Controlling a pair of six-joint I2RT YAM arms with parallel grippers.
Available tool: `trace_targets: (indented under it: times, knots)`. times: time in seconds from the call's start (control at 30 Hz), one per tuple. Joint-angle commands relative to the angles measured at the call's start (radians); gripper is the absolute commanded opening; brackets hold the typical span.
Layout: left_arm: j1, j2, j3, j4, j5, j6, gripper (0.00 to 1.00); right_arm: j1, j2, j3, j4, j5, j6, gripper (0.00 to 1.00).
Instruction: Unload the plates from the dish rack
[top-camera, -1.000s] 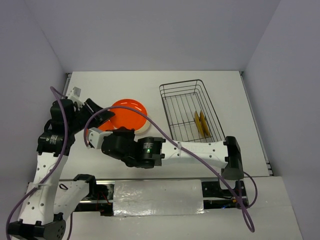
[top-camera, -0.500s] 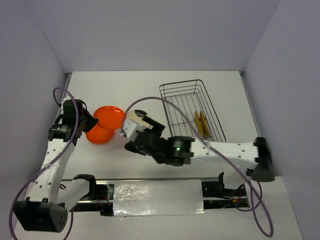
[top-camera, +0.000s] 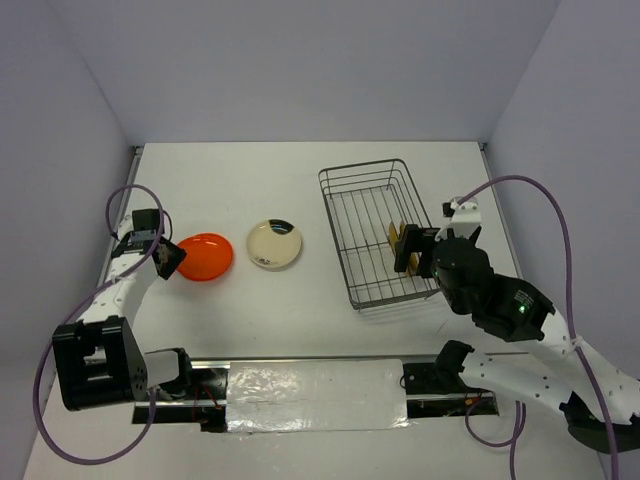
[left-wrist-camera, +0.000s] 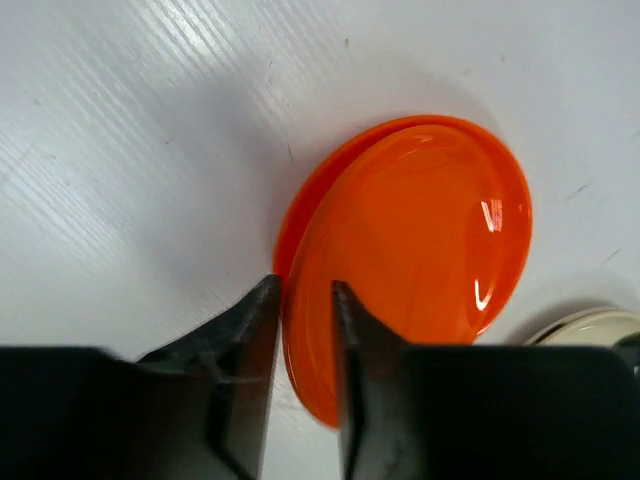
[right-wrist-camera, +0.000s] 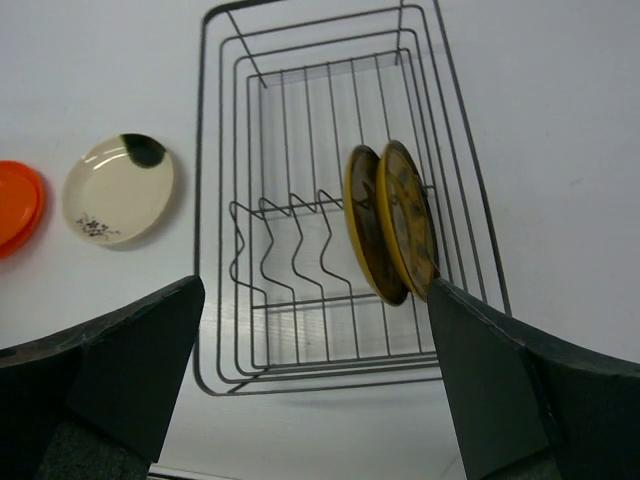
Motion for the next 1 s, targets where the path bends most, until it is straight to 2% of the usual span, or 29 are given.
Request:
trace_targets:
  times: [0.0,0.03,0.13,0.23,0.33,0.37,0.4,0.43,0.5,0.57,0.73,0.9,0.97]
  knots:
    - [0.018,0.011,-0.014,0.082,0.014,-0.011,0.48,-0.056,0.006,-0.022,-0.071,-0.047,0.047,1.0]
    - [0.018,0.007,-0.017,0.078,0.01,-0.013,0.73,-0.078,0.017,-0.025,-0.071,-0.062,0.041,1.0]
    - [0.019,-0.03,-0.023,0.037,-0.013,-0.017,1.0,-0.205,0.046,-0.06,-0.024,-0.211,-0.014,1.0]
    - [0.018,-0.093,0.009,-0.016,-0.008,0.009,0.99,-0.357,0.122,-0.11,0.059,-0.389,-0.08,0.99]
    - [0.018,-0.165,0.046,-0.075,0.05,0.07,1.0,-0.447,0.195,-0.1,0.088,-0.444,-0.143,0.82]
    - [0.018,-0.188,0.054,-0.068,0.096,0.139,1.0,-0.464,0.242,-0.086,0.093,-0.446,-0.153,0.73]
    - [0.018,-0.205,0.055,-0.025,0.23,0.177,0.99,-0.49,0.267,-0.077,0.104,-0.446,-0.172,0.69]
    - [0.018,-0.226,0.064,-0.029,0.292,0.214,0.99,-0.503,0.29,-0.071,0.108,-0.46,-0.181,0.66]
    - [0.016,-0.234,0.122,-0.101,0.387,0.291,1.0,-0.524,0.357,-0.051,0.125,-0.486,-0.205,0.56]
    - [0.01,-0.256,0.172,-0.149,0.406,0.366,1.0,-0.538,0.393,-0.035,0.14,-0.527,-0.219,0.47]
    - [0.011,-0.344,0.181,-0.22,0.406,0.454,1.0,-0.54,0.45,-0.031,0.17,-0.549,-0.247,0.43]
    - [0.01,-0.368,0.135,-0.203,0.438,0.472,1.0,-0.544,0.462,-0.02,0.168,-0.524,-0.272,0.4]
    - [0.01,-0.363,0.137,-0.203,0.446,0.475,0.99,-0.547,0.46,-0.017,0.168,-0.527,-0.284,0.34]
